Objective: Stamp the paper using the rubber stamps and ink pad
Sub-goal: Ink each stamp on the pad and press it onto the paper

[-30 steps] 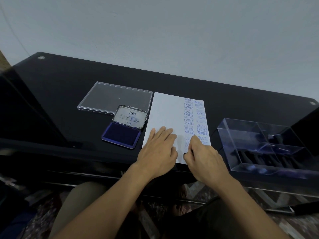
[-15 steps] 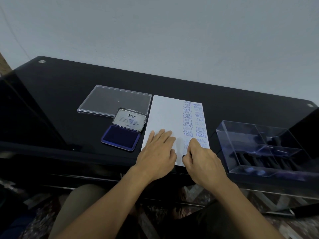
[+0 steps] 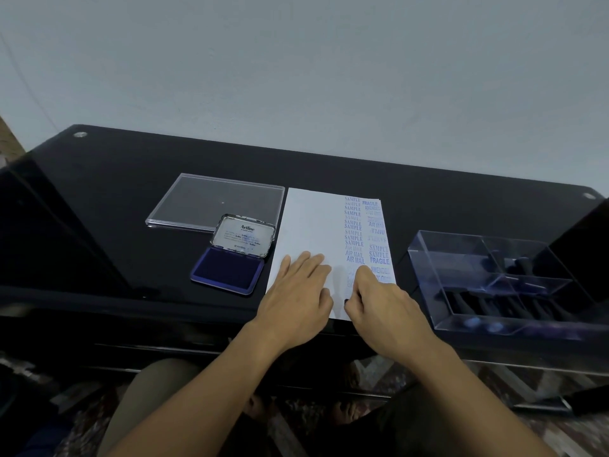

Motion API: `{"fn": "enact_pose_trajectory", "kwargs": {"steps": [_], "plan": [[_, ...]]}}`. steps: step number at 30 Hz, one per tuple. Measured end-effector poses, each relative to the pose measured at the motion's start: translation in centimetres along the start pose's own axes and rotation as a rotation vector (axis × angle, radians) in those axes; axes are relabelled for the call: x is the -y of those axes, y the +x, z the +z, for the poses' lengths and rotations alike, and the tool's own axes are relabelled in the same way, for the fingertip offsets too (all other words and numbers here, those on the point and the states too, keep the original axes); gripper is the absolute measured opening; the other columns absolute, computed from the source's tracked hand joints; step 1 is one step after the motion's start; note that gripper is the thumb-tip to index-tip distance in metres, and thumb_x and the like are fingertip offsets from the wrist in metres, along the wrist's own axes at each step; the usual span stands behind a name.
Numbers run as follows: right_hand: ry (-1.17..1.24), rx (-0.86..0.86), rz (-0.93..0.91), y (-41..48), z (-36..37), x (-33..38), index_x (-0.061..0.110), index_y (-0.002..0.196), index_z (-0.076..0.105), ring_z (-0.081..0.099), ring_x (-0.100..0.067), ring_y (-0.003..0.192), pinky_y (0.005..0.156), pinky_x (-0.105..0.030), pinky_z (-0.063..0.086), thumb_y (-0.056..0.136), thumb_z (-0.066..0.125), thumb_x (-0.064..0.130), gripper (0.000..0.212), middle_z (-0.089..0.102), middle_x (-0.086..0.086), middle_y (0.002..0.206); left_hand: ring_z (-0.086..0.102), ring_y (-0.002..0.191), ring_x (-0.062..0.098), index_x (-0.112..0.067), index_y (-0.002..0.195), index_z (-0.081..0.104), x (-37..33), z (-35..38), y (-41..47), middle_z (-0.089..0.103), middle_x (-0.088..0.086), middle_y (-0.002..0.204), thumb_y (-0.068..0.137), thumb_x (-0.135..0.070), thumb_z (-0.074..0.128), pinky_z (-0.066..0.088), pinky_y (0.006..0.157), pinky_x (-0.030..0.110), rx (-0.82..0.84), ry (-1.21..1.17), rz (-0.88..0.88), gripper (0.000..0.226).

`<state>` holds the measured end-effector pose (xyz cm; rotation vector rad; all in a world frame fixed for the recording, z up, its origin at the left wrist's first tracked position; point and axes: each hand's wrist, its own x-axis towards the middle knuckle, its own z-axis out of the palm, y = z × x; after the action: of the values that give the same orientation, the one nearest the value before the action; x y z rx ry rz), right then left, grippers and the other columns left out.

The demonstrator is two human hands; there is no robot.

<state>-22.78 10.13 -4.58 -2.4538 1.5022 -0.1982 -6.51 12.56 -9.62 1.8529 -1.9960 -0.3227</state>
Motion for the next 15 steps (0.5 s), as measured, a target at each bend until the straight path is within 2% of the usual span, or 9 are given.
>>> {"fn": "enact_pose_trajectory", "kwargs": {"steps": [3, 5, 7, 9, 11, 15], "plan": [[0.114, 0.026, 0.038, 0.5, -0.6, -1.0, 0.021, 0.086, 0.037, 0.053, -0.022, 0.066, 0.054, -0.039, 0.040, 0.100, 0.041, 0.031, 0.018, 0.057, -0.002, 0.075, 0.005, 0.151, 0.015, -0.017, 0.148, 0.035, -0.1, -0.1, 0.0, 0.020, -0.001, 0.162, 0.101, -0.026, 0.033, -0.003, 0.123, 0.039, 0.003, 0.003, -0.004, 0.048], [0.264, -0.050, 0.101, 0.8, -1.7, -1.9, 0.021, 0.084, 0.044, 0.057, -0.024, 0.070, 0.062, -0.041, 0.046, 0.098, 0.046, 0.030, 0.017, 0.061, -0.004, 0.077, 0.005, 0.151, 0.015, -0.018, 0.149, 0.035, -0.1, -0.3, 0.1, 0.020, -0.002, 0.162, 0.101, -0.026, 0.033, -0.002, 0.124, 0.040, 0.014, 0.002, -0.006, 0.048], [0.359, -0.131, 0.134, 1.1, -3.2, -2.9, 0.020, 0.082, 0.050, 0.058, -0.020, 0.070, 0.061, -0.036, 0.046, 0.098, 0.051, 0.027, 0.017, 0.063, -0.001, 0.077, 0.005, 0.151, 0.015, -0.018, 0.149, 0.036, -0.1, -0.5, 0.3, 0.020, -0.002, 0.162, 0.101, -0.026, 0.034, -0.002, 0.124, 0.041, 0.041, -0.009, -0.017, 0.048], [0.408, -0.158, 0.136, 1.2, -4.4, -3.6, 0.020, 0.083, 0.054, 0.055, -0.012, 0.064, 0.054, -0.029, 0.042, 0.097, 0.054, 0.026, 0.015, 0.063, 0.003, 0.075, 0.007, 0.151, 0.014, -0.018, 0.148, 0.037, -0.1, -0.7, 0.6, 0.022, -0.003, 0.162, 0.100, -0.023, 0.036, -0.002, 0.124, 0.042, 0.063, -0.040, -0.033, 0.049], [0.442, -0.182, 0.133, 1.3, -5.3, -4.1, 0.021, 0.085, 0.058, 0.053, -0.009, 0.063, 0.055, -0.024, 0.039, 0.097, 0.056, 0.025, 0.013, 0.064, 0.004, 0.075, 0.012, 0.150, 0.014, -0.017, 0.147, 0.040, -0.3, -0.8, 0.9, 0.027, -0.003, 0.159, 0.098, -0.021, 0.039, -0.001, 0.124, 0.042, 0.045, -0.106, -0.053, 0.048], [0.457, -0.206, 0.122, 1.0, -6.4, -4.6, 0.023, 0.085, 0.062, 0.059, -0.011, 0.074, 0.062, -0.026, 0.045, 0.095, 0.058, 0.024, 0.011, 0.066, 0.008, 0.082, 0.028, 0.144, 0.014, -0.015, 0.140, 0.047, -0.9, -1.2, 1.1, 0.041, -0.005, 0.149, 0.098, -0.015, 0.043, 0.000, 0.123, 0.041, -0.070, -0.237, -0.070, 0.042]]}}
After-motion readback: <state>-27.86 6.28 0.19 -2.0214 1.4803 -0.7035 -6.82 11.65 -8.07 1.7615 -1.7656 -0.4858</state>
